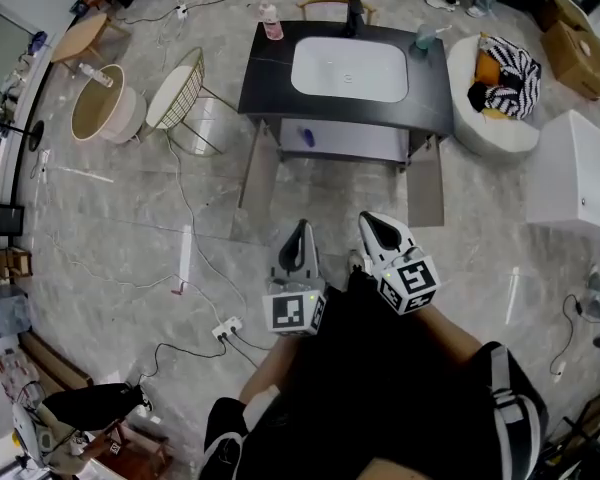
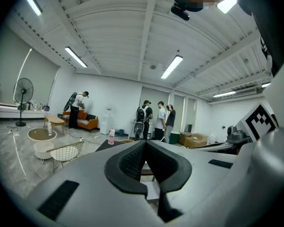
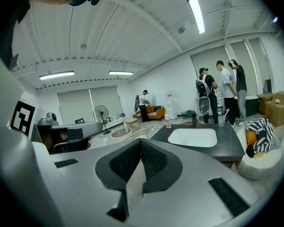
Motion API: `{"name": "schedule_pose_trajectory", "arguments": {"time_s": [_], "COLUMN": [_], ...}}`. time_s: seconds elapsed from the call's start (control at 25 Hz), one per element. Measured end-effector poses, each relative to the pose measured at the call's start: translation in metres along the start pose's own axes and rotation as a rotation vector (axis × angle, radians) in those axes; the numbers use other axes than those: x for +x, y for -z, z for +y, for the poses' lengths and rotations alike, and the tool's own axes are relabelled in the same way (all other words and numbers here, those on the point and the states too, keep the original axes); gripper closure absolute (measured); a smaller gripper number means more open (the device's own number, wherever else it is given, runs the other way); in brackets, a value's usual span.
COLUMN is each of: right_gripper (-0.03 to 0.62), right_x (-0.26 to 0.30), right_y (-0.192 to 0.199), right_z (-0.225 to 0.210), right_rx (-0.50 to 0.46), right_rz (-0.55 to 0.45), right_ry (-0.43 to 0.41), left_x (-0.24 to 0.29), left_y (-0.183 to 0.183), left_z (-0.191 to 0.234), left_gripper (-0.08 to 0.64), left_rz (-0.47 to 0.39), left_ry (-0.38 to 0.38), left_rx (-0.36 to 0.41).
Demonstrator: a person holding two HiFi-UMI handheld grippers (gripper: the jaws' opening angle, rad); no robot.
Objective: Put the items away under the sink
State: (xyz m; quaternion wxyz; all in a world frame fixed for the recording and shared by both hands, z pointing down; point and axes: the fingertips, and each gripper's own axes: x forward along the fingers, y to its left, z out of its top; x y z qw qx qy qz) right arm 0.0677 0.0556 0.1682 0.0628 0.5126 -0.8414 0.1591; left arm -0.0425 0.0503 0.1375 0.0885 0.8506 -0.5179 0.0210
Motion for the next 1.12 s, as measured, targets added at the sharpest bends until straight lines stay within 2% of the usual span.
{"name": "schedule_pose_trajectory", "arguments": {"time_s": [0.24, 0.6, 1.12], "right_gripper": [0.581, 0.581, 0.581], "right_x": [-0.003, 0.002, 0.007], "right_y": [0.002, -0.001, -0.002], "right_z": [0.015, 0.02, 0.021], "right_rx": [-0.023, 0.006, -0.017], "right_rz": [-0.015, -0.032, -0.034], "right_ry": [-0.01, 0.001, 0.011], "left_x": [-0.01, -0.011, -0.007], "left_y": [0.004, 0.001, -0.001], "left_z": [0.003, 0.01, 0.01], "left_gripper": [0.545, 0.545, 0.545], "left_rz": [-0.002, -0.001, -0.015], "left_ry": [0.013, 0.032, 0.045], "left_rx": [-0.001, 0.015, 0.008]}}
